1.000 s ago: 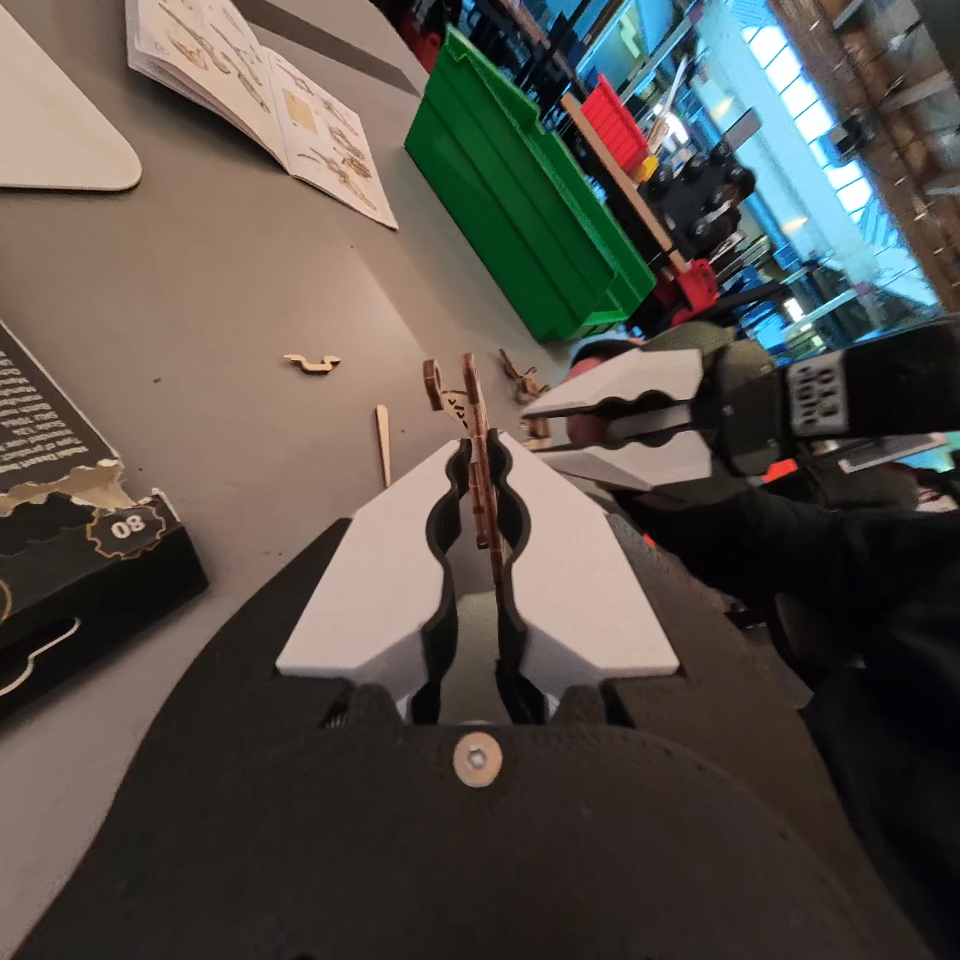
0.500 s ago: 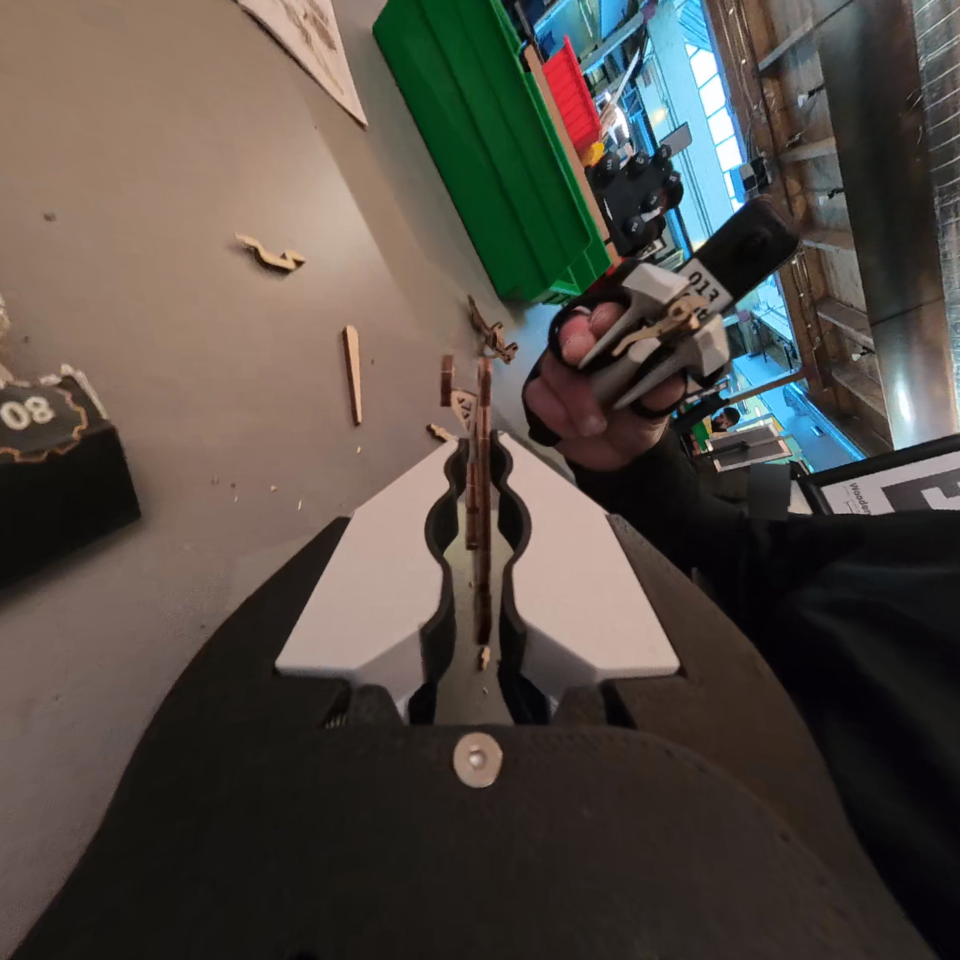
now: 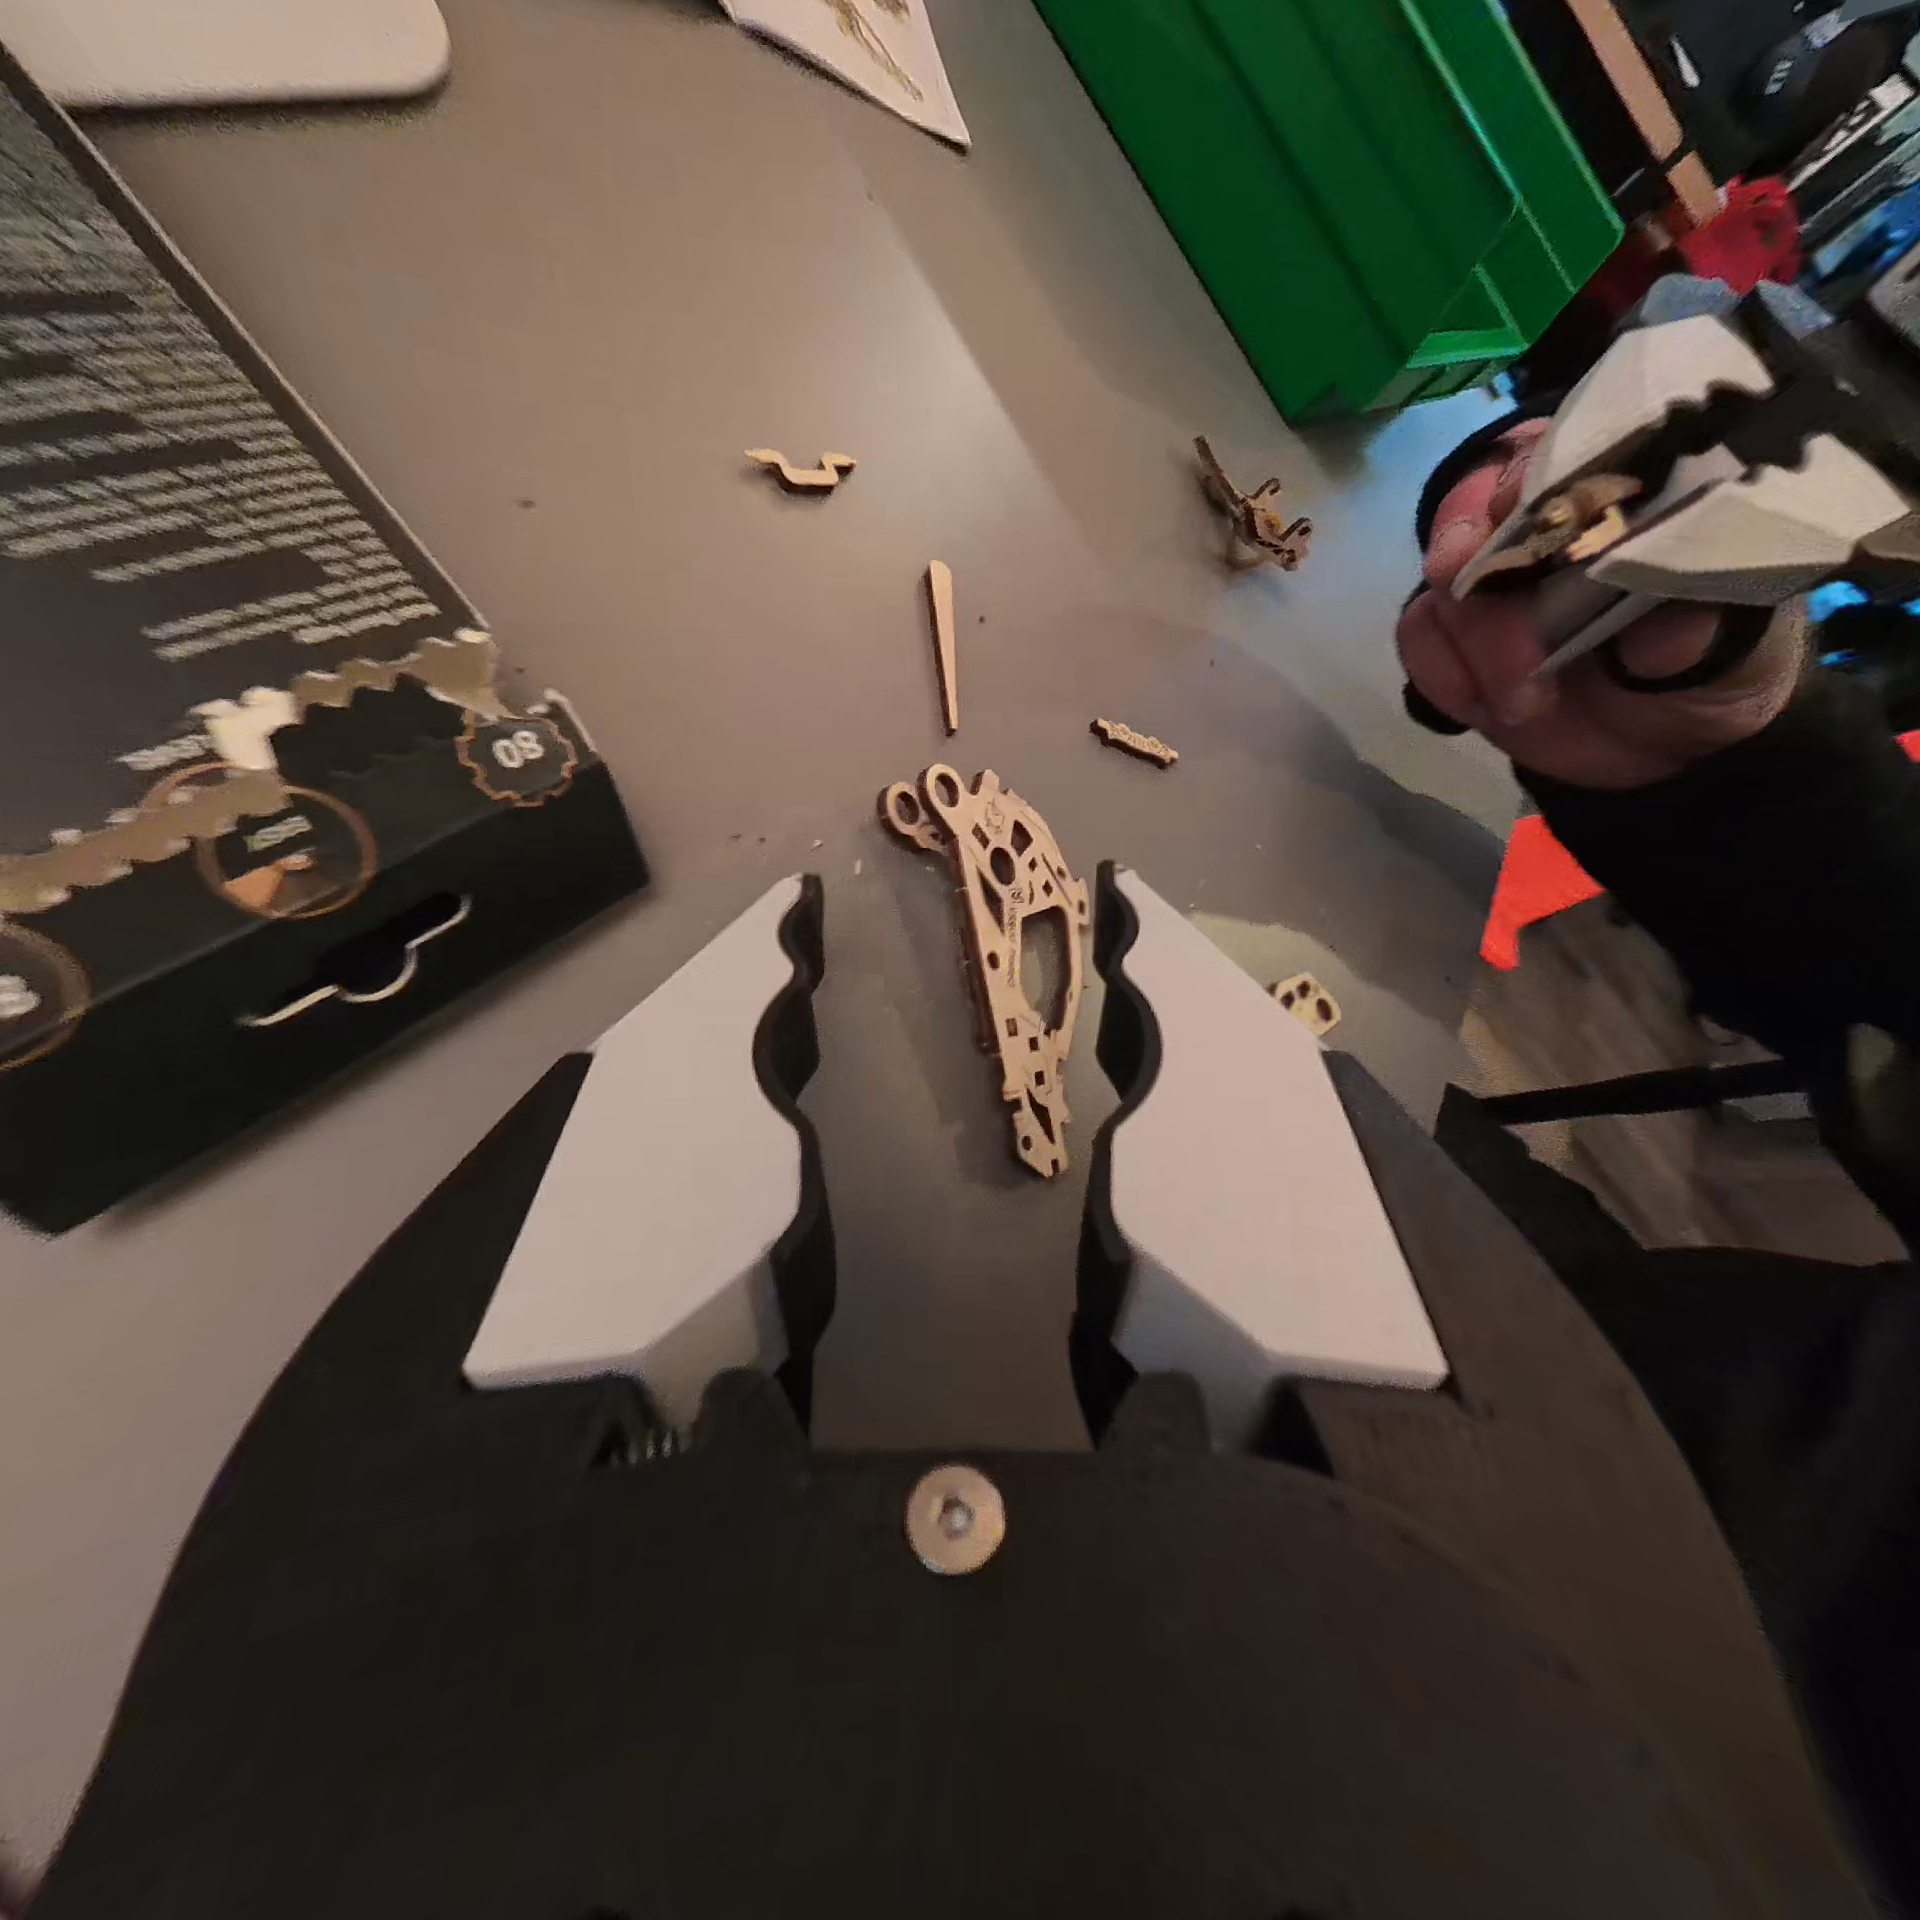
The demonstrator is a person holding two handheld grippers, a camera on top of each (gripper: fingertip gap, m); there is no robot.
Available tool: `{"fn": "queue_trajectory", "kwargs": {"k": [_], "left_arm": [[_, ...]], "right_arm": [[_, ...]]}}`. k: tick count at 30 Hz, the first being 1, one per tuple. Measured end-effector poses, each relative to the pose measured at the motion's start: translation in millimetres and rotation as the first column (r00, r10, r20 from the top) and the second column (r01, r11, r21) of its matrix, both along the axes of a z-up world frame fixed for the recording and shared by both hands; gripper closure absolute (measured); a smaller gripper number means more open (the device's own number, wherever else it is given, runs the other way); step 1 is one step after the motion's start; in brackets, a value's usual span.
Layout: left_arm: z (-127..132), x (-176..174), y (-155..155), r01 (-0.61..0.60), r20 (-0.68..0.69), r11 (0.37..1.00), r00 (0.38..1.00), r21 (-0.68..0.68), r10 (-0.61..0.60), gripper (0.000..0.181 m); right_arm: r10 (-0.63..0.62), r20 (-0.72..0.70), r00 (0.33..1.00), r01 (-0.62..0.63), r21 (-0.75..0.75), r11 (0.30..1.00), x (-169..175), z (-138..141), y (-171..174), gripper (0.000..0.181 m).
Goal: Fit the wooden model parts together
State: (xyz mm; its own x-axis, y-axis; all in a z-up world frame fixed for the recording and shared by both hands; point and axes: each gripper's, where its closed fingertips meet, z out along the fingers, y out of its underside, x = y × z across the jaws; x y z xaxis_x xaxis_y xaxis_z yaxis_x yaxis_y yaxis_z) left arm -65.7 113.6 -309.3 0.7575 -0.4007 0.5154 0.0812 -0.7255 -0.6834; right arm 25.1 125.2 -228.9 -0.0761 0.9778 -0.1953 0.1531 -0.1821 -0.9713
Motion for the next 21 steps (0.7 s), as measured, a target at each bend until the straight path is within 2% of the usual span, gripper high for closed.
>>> {"fn": "queue_trajectory", "kwargs": {"k": [2,5,8,11,14,17,19,21], "left_arm": [[5.0,-4.8,-6.0,0.004,-0.04,1.0,0.999,0.029,-0.003,0.133],[19.9,2.2,-13.4,0.017,-0.028,0.996,0.999,0.086,-0.014,0.142],[-3.8,7.6,-20.0,0.07,-0.161,0.997,0.985,0.025,-0.065,0.142],[-15.2,18.7,-19.2,0.088,-0.154,0.996,0.984,0.002,-0.087,0.142],[-27.3,25.1,-17.3,0.114,-0.232,0.993,0.966,-0.015,-0.114,0.147],[-33.0,30.9,-15.5,0.12,-0.274,0.992,0.954,-0.036,-0.125,0.168],[-32.1,40.5,-17.4,0.111,-0.248,0.992,0.961,-0.054,-0.121,0.169],[-29.8,48.3,-18.2,0.09,-0.231,0.995,0.968,-0.053,-0.099,0.161]], "right_arm": [[-0.019,0.054,0.998,0.017,0.045,0.999,-0.6,-4.4,-2.8,0.171],[-0.07,0.145,0.987,0.044,0.174,0.984,-2.3,-13.4,-4.2,0.171],[-0.092,0.247,0.965,0.018,0.287,0.958,-3.7,-24.5,-9.9,0.17],[-0.083,0.255,0.963,0.009,0.28,0.96,-2.0,-25.7,-17.6,0.17],[-0.097,0.258,0.961,0.026,0.267,0.963,6.5,-27.4,-20.7,0.17],[-0.111,0.263,0.958,0.044,0.247,0.968,15.8,-29.6,-22.7,0.17],[-0.127,0.26,0.957,0.064,0.24,0.969,21.8,-29.3,-23.1,0.171],[-0.142,0.258,0.956,0.082,0.23,0.97,27.6,-29.5,-22.5,0.171]]}}
